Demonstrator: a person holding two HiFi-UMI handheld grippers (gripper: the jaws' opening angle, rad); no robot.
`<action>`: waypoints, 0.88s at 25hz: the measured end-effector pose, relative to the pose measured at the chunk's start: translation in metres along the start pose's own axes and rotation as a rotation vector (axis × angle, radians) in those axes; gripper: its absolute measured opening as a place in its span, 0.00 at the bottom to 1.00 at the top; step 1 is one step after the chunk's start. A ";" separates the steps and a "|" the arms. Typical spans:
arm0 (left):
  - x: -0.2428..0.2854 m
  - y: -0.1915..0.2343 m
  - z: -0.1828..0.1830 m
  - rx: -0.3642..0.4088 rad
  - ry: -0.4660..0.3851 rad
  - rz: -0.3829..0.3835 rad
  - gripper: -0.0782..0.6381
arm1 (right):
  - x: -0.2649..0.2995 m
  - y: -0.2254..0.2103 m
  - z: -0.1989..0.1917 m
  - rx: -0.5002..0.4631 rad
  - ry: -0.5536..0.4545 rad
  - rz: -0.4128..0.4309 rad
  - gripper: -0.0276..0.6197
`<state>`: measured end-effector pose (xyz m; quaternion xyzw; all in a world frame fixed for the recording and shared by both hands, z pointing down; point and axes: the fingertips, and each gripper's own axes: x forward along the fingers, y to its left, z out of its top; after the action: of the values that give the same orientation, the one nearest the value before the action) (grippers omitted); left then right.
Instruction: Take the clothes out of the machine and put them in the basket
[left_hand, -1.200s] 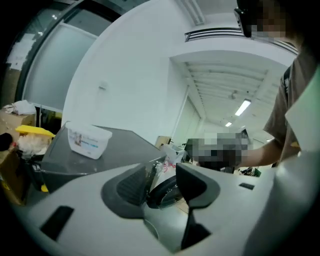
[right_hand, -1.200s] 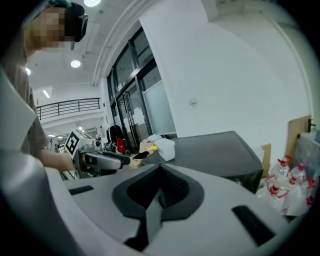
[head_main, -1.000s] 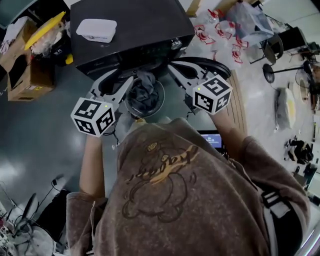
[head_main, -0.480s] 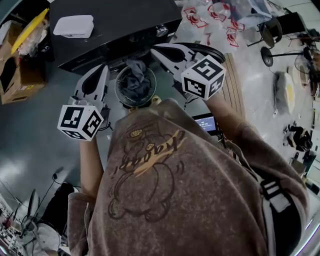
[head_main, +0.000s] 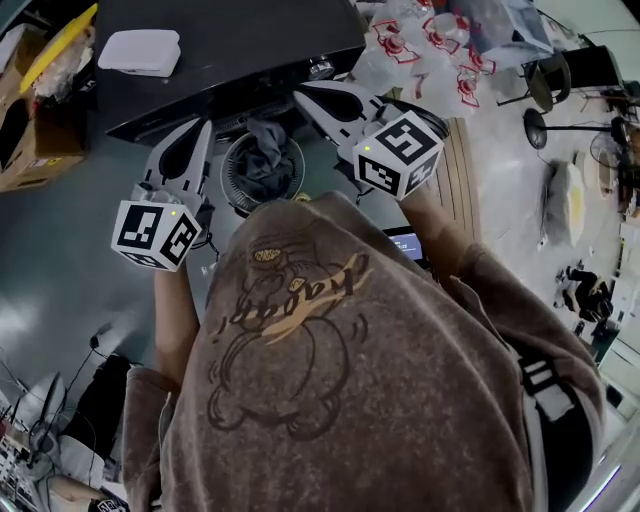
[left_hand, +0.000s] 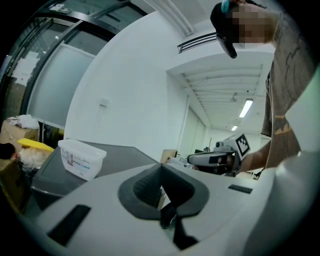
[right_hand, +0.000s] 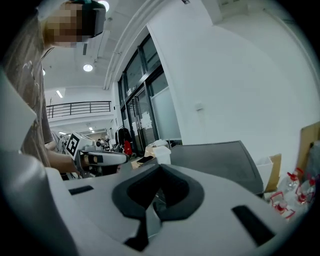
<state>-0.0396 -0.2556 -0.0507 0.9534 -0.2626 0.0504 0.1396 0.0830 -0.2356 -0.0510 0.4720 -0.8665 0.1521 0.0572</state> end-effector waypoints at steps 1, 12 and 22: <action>0.002 0.001 -0.002 -0.005 0.001 0.002 0.12 | 0.001 -0.001 0.000 -0.009 0.001 0.004 0.04; -0.001 0.010 -0.001 -0.042 -0.018 0.056 0.12 | -0.005 -0.006 -0.004 -0.032 -0.019 -0.028 0.04; -0.002 0.013 0.000 -0.028 -0.024 0.078 0.12 | 0.001 0.002 -0.011 -0.023 -0.050 -0.069 0.04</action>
<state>-0.0481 -0.2657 -0.0481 0.9409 -0.3018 0.0405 0.1479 0.0799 -0.2318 -0.0409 0.5047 -0.8525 0.1281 0.0460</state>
